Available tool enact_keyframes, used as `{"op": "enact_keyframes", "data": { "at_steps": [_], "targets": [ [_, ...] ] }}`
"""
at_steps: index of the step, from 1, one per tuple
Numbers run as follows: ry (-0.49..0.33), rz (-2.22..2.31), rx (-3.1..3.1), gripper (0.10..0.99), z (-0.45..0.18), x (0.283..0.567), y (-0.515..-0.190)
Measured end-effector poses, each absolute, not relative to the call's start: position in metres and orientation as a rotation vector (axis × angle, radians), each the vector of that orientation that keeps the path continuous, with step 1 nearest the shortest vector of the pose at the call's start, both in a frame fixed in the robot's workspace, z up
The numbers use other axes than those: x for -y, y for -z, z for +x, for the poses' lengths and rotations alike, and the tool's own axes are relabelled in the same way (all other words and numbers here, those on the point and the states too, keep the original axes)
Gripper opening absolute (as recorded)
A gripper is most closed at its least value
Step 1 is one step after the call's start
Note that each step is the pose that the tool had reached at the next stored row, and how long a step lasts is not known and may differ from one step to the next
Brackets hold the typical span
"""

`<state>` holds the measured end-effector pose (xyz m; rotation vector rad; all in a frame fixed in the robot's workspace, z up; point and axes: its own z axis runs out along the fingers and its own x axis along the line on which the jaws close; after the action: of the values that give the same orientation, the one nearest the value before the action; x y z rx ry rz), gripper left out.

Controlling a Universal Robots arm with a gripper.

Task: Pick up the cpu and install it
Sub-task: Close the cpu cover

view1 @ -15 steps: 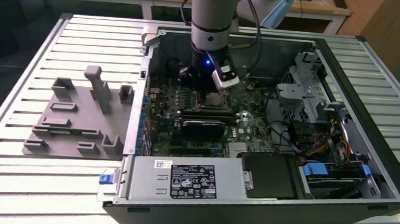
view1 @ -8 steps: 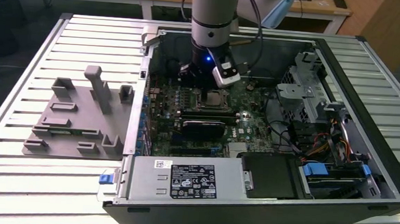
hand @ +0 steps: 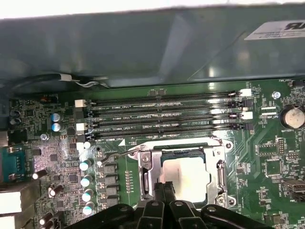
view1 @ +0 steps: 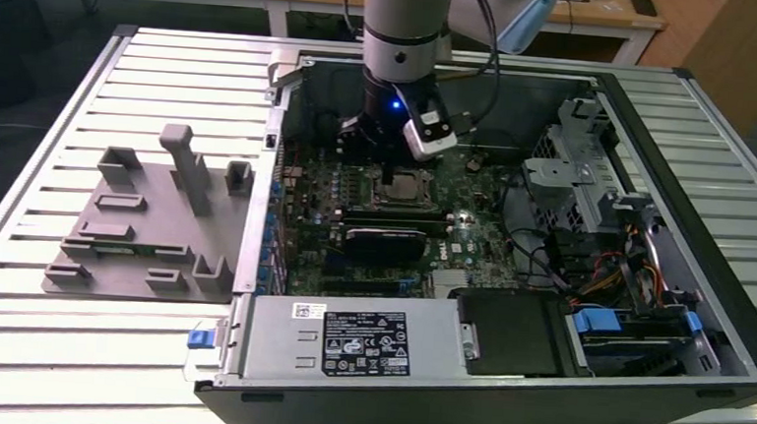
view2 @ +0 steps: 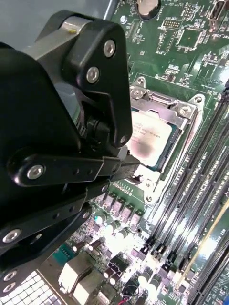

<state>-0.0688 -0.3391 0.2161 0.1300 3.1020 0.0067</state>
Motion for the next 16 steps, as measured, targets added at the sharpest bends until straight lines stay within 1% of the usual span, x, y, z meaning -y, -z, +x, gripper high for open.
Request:
{"op": "enact_keyframes", "data": {
  "at_steps": [10,16],
  "targets": [
    [-0.006,0.13,-3.104,0.106,-0.045,0.339,-0.217],
    [-0.006,0.13,-3.104,0.106,-0.045,0.339,-0.23]
  ]
}}
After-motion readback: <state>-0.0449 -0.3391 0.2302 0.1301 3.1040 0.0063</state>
